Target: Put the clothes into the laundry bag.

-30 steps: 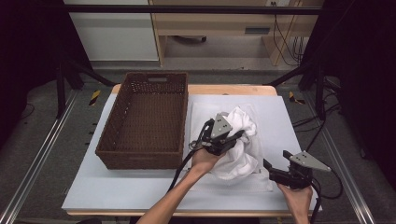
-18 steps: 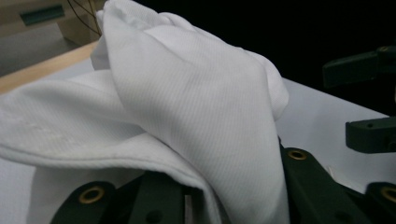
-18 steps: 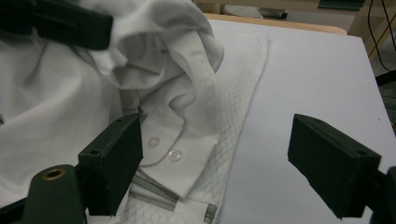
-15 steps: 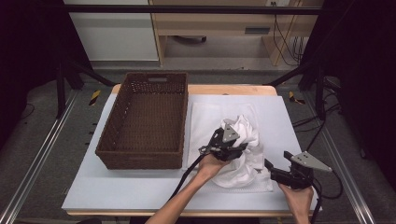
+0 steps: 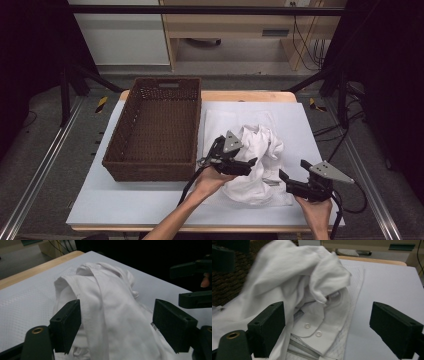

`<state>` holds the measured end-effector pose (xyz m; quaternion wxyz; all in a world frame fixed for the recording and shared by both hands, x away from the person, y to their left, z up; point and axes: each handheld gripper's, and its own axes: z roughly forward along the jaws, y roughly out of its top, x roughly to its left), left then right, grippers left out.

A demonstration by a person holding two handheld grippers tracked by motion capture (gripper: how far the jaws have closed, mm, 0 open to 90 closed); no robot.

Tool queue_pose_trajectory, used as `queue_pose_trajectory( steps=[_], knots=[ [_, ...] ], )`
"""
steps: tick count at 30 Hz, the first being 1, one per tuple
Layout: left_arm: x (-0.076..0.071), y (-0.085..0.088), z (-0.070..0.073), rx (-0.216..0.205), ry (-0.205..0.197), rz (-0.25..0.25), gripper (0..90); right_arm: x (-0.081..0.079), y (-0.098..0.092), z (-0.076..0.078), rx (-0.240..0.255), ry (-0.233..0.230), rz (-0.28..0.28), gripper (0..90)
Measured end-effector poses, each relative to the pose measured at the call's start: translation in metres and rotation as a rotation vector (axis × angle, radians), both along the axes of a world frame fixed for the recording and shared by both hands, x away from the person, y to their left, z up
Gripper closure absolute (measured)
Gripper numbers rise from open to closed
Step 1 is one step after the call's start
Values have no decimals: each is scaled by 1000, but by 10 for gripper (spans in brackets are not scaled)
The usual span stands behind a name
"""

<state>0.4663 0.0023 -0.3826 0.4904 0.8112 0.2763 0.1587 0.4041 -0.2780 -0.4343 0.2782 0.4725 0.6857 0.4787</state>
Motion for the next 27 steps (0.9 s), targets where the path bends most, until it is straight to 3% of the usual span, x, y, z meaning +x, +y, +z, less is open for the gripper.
queue_pose_trajectory(
  steps=[5,10,11,14,18,20,23,27],
  knots=[
    [-22,26,-4,13,-20,4,353,1,9,4,15,3,25,92],
    [-41,47,-25,10,30,19,491,9,27,9,41,10,78,72],
    [-48,56,-36,24,55,17,517,12,34,9,43,18,100,71],
    [-58,66,-52,73,73,22,573,22,49,6,50,32,142,76],
    [-61,73,-70,99,96,26,654,41,71,-8,10,89,163,103],
    [-60,73,-79,131,113,20,677,48,77,-16,-10,131,159,119],
    [-58,73,-85,135,124,18,726,55,84,-30,-27,180,154,162],
    [-57,71,-92,153,131,5,779,58,84,-39,-40,195,125,286]
  ],
)
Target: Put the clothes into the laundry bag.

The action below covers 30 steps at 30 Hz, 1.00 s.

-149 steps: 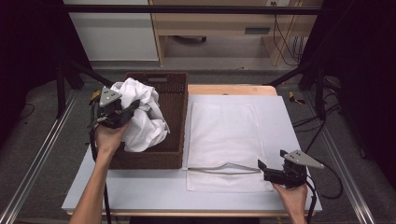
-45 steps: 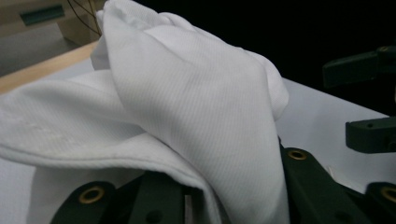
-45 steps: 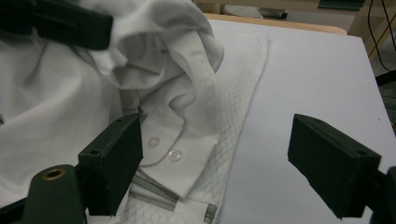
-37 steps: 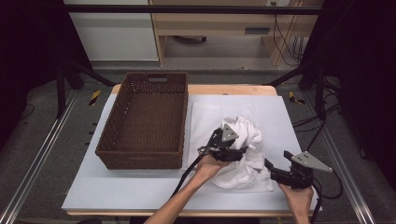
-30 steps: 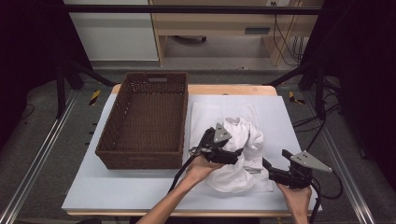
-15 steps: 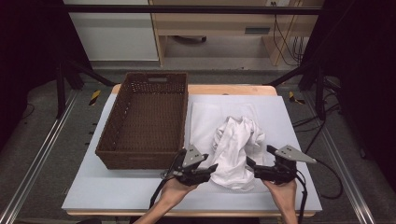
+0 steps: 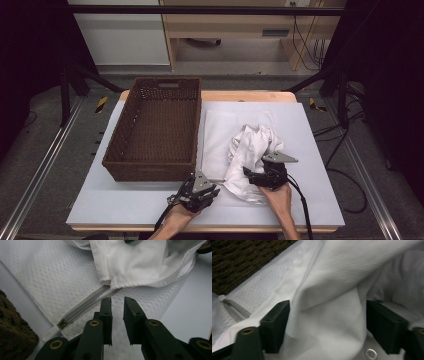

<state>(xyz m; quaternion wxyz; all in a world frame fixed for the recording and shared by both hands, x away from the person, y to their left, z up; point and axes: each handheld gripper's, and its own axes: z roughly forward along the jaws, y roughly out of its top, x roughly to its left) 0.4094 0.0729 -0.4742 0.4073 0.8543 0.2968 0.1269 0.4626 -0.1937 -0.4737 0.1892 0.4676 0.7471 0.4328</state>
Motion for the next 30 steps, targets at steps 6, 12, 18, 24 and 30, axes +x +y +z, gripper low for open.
queue_pose_trajectory(
  steps=[6,12,18,24,30],
  knots=[
    [0,-2,-10,19,11,-11,825,1,-6,-2,-1,11,-22,459],
    [2,-2,-11,16,14,-8,855,2,-8,-1,15,38,-24,716],
    [2,-2,-11,17,16,-7,854,-1,-33,15,68,5,-73,819],
    [2,1,-12,4,14,-19,862,-6,-73,28,-10,-29,-172,826],
    [-1,-1,-13,29,-29,-23,866,-5,-83,16,-133,-16,-212,821]
  ],
)
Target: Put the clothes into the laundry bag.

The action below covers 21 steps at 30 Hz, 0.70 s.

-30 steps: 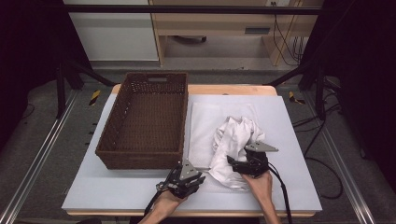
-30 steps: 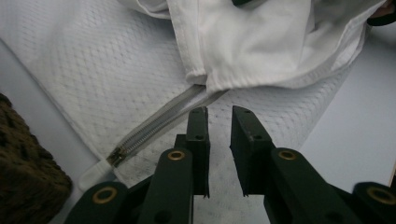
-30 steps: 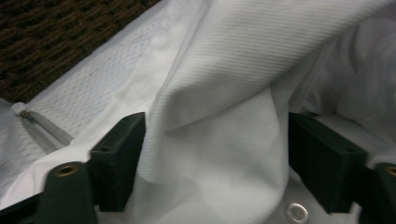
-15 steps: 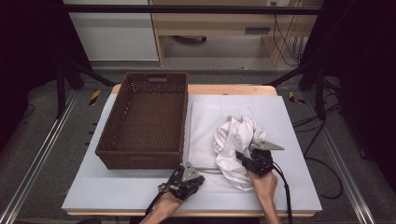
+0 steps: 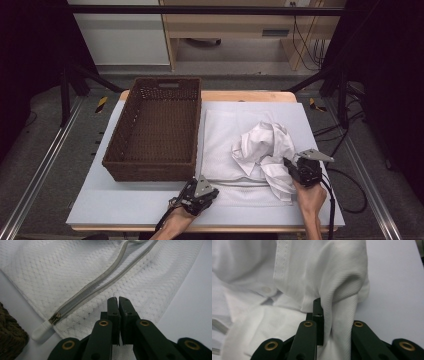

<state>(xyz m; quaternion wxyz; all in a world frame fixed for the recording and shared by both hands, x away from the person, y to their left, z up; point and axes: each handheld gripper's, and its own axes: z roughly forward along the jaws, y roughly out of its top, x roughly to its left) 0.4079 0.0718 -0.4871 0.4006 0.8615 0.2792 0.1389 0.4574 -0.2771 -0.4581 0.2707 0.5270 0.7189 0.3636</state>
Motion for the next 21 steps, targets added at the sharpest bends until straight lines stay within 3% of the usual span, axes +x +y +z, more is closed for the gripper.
queue_pose_trajectory(
  steps=[5,7,9,11,15,18,19,21],
  knots=[
    [3,3,0,-29,33,-7,843,3,-2,-12,-35,-4,-24,780],
    [4,3,0,-35,41,-5,844,1,-4,-13,-33,-18,-41,704],
    [2,2,0,-24,28,0,846,-3,-5,-8,-35,-36,-65,574],
    [0,1,0,-10,7,3,850,-12,-6,3,-36,-101,-89,468],
    [-1,1,0,-13,11,18,828,-35,-6,36,26,-199,-56,429],
    [-1,1,0,-17,16,22,820,-50,10,57,35,-250,29,455],
    [-1,1,0,-17,16,22,817,-50,10,57,35,-250,29,455],
    [-1,1,0,-17,18,25,800,-54,36,61,43,-237,134,474]
  ],
)
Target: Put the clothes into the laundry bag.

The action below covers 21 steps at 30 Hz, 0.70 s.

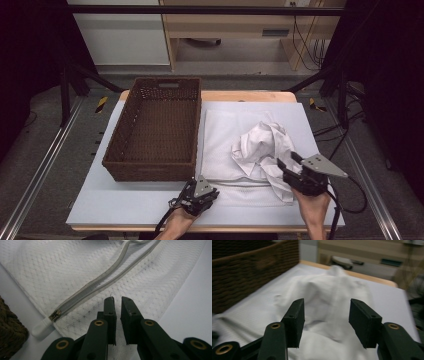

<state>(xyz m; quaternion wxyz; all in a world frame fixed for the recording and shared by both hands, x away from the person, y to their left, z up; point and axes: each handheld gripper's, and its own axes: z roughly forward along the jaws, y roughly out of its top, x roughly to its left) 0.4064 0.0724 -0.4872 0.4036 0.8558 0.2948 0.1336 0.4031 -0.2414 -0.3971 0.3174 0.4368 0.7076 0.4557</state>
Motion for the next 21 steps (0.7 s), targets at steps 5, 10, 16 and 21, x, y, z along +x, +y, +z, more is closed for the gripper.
queue_pose_trajectory(
  steps=[5,10,16,21],
  knots=[
    [0,0,0,11,-9,-15,780,9,46,-23,-28,93,142,521],
    [-2,-2,1,23,-16,-10,779,20,71,-56,-88,207,182,555],
    [-3,-2,1,13,-4,17,791,26,74,-78,-127,280,151,609],
    [-1,0,2,18,8,20,835,32,66,-87,-134,304,113,642]
  ],
)
